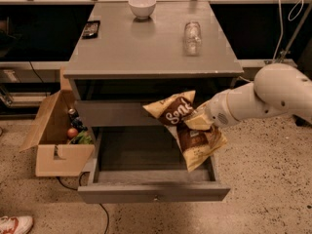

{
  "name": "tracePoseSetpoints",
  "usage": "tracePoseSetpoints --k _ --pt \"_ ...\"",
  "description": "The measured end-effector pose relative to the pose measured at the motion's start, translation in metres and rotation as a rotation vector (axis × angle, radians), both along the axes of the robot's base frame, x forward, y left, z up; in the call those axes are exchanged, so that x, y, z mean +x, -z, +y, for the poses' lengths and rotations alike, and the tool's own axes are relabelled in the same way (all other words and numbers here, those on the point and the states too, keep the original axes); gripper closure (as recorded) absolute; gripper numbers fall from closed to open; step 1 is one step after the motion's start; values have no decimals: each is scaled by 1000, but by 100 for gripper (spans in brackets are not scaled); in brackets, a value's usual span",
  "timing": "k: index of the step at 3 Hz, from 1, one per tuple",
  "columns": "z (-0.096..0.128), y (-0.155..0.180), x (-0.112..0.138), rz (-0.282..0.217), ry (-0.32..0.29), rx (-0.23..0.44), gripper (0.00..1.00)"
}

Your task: Place brown chip bag into middle drawer

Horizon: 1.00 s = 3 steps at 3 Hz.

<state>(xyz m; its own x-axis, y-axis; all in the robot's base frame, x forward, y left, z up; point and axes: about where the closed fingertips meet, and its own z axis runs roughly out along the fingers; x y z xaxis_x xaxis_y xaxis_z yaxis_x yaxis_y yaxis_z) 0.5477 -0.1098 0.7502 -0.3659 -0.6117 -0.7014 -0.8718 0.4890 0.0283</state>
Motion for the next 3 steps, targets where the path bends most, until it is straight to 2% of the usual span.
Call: tracePoseSetpoints --k 1,2,3 --pt "11 29 -4 51 -66 13 100" --pt "52 111 -16 135 -148 37 100" --pt "76 159 -8 137 -147 49 100"
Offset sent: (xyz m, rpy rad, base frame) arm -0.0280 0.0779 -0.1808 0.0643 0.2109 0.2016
